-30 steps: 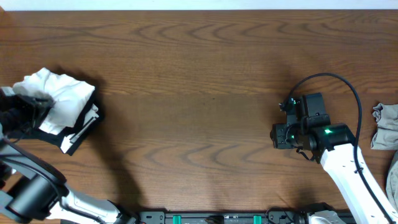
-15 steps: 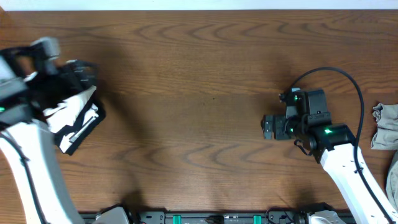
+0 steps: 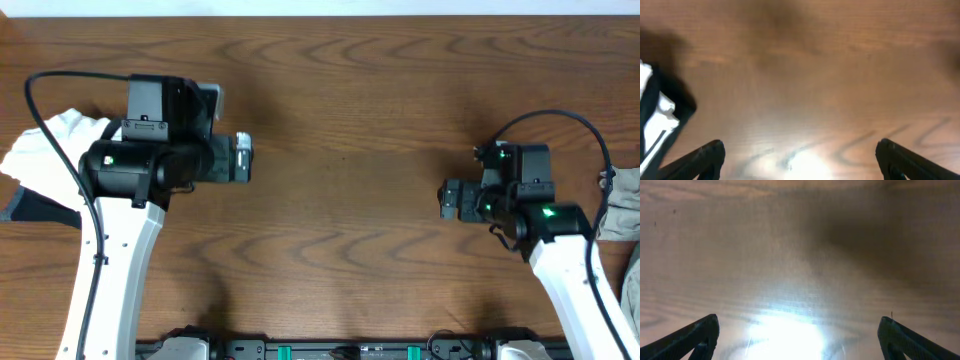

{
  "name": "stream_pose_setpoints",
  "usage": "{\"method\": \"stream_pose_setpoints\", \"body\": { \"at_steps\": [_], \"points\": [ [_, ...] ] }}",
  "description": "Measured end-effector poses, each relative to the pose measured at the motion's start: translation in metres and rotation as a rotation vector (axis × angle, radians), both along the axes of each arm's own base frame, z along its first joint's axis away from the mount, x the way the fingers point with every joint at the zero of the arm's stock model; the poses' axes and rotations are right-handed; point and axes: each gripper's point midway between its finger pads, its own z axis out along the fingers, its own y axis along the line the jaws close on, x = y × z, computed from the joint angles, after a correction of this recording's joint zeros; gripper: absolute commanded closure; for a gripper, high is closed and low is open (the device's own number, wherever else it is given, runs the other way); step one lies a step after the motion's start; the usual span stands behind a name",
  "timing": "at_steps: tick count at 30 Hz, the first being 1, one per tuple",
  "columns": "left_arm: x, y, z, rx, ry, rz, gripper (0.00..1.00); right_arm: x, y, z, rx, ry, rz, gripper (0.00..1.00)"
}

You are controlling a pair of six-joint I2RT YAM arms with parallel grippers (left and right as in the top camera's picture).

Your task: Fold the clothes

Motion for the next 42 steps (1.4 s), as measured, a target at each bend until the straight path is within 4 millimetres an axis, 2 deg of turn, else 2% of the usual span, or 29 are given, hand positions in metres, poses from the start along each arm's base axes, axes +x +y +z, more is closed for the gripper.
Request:
{"method": "stream_pose_setpoints", "body": {
  "at_steps": [2, 5, 9, 12, 14, 16, 19, 24, 35, 42],
  "points": [
    [-0.007, 0.0, -0.003, 0.003, 0.01, -0.016, 0.02, -0.006, 0.0, 0.018, 0.005, -0.055, 0.001, 0.01],
    [-0.017, -0.001, -0.003, -0.003, -0.041, -0.035, 0.02, -0.018, -0.003, 0.06, 0.007, -0.216, -0.005, 0.01],
    [-0.042, 0.0, 0.004, -0.029, -0.224, -0.026, 0.02, -0.04, -0.008, 0.111, 0.005, -0.447, -0.021, 0.01],
    [-0.059, 0.002, 0.01, -0.058, -0.379, -0.006, 0.02, -0.059, -0.01, 0.125, 0.015, -0.547, -0.027, 0.01],
    [-0.068, 0.003, 0.008, -0.07, -0.443, 0.0, 0.02, -0.066, -0.01, 0.125, 0.021, -0.566, -0.032, 0.01],
    [-0.076, 0.004, -0.002, -0.078, -0.446, 0.008, 0.02, -0.07, -0.011, 0.125, 0.027, -0.575, -0.036, 0.01],
    [-0.088, 0.005, -0.019, -0.076, -0.406, 0.012, 0.02, -0.073, -0.011, 0.123, 0.03, -0.567, -0.041, 0.01],
    [-0.1, 0.006, -0.029, -0.07, -0.351, 0.013, 0.02, -0.079, -0.011, 0.11, 0.026, -0.51, -0.041, 0.01],
    [-0.104, 0.006, -0.034, -0.068, -0.327, 0.013, 0.02, -0.102, -0.013, 0.078, 0.014, -0.349, -0.042, 0.01],
    [-0.104, 0.007, -0.034, -0.068, -0.327, 0.014, 0.02, -0.112, -0.014, 0.07, 0.01, -0.313, -0.043, 0.01]
  ]
}}
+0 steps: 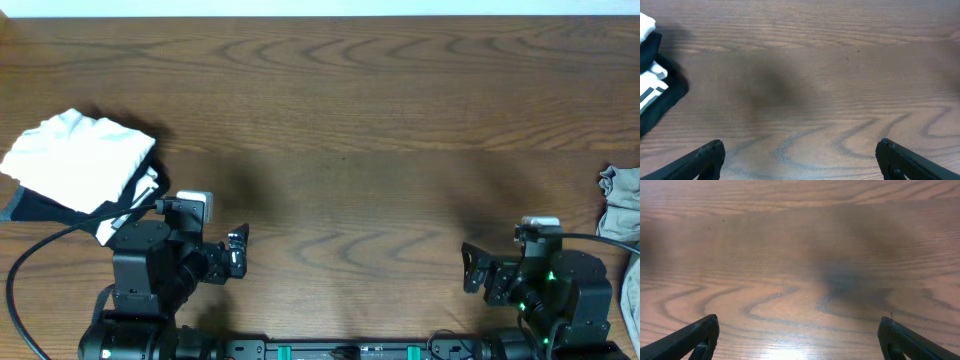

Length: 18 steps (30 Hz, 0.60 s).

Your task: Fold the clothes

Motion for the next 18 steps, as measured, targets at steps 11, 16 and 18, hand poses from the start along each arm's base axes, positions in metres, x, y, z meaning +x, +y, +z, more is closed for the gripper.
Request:
{"method": "stream_pose_setpoints", "body": {
  "at_steps": [11, 16, 18],
  "points": [
    [0.0, 0.0, 0.0, 0.001, 0.003, 0.0, 0.02, -0.011, -0.001, -0.009, 0.007, -0.101, -0.002, 0.01],
    [0.0, 0.0, -0.001, 0.0, 0.003, 0.0, 0.02, 0.002, 0.0, -0.02, 0.015, -0.236, -0.002, 0.01],
    [0.0, 0.0, -0.001, 0.0, 0.003, 0.0, 0.02, 0.013, 0.0, -0.021, 0.016, -0.297, 0.0, 0.01]
  ]
}}
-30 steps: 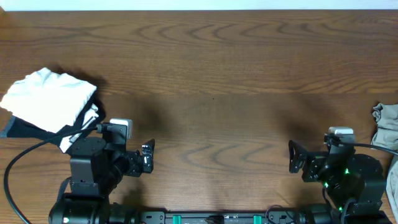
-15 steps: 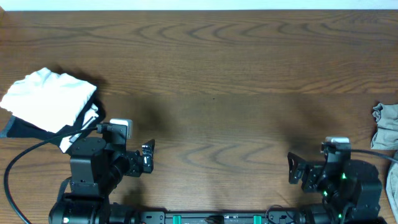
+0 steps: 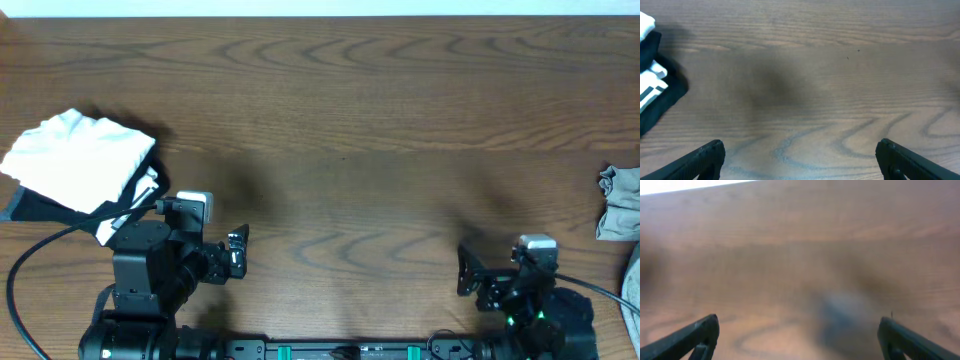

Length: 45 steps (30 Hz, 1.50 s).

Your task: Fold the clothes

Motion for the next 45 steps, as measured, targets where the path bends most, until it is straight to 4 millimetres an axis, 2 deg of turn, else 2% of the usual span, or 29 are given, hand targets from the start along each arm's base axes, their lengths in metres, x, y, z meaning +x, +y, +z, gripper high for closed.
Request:
{"method": "stream_pose_setpoints", "body": {
  "at_steps": [7, 10, 12, 15, 45],
  "points": [
    [0.0, 0.0, 0.0, 0.0, 0.0, 0.0, 0.02, 0.046, 0.003, 0.013, -0.056, -0.271, 0.025, 0.01],
    [0.0, 0.0, 0.0, 0.0, 0.0, 0.0, 0.02, 0.059, 0.004, 0.021, -0.1, -0.403, 0.034, 0.01],
    [0.0, 0.0, 0.0, 0.001, 0.0, 0.0, 0.02, 0.063, 0.004, 0.015, -0.134, -0.443, 0.04, 0.01],
    [0.0, 0.0, 0.0, 0.0, 0.0, 0.0, 0.02, 0.065, 0.004, -0.002, -0.181, -0.41, 0.055, 0.01],
    [0.0, 0.0, 0.0, 0.0, 0.0, 0.0, 0.02, 0.065, 0.004, -0.001, -0.231, -0.42, 0.068, 0.01]
  ]
}}
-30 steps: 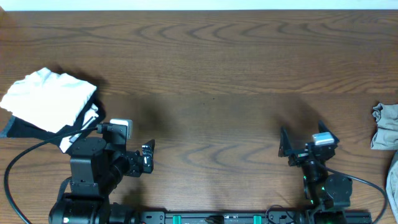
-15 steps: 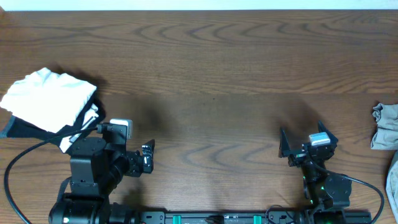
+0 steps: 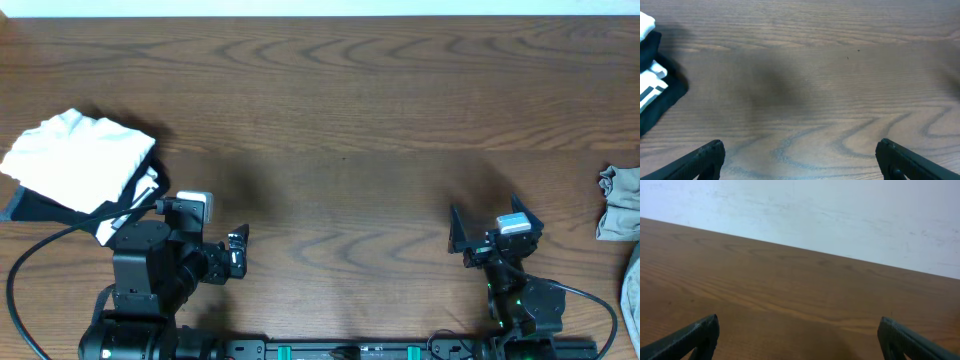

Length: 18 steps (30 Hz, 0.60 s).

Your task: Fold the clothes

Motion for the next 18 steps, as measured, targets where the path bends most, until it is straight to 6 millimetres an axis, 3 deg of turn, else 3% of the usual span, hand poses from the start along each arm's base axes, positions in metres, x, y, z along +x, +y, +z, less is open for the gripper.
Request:
{"method": "stream_pose_setpoints", "body": {
  "at_steps": [9, 15, 18],
  "points": [
    [-0.003, 0.002, 0.0, 0.009, -0.003, 0.006, 0.02, 0.0, 0.0, 0.0, 0.0, 0.0, 0.0, 0.01],
    [-0.018, 0.024, 0.004, 0.054, -0.076, 0.101, 0.02, 0.0, 0.0, 0.0, 0.0, 0.0, 0.0, 0.01],
    [-0.028, 0.03, -0.004, 0.069, -0.123, 0.13, 0.02, 0.0, 0.0, 0.0, 0.0, 0.0, 0.0, 0.01]
  ]
}}
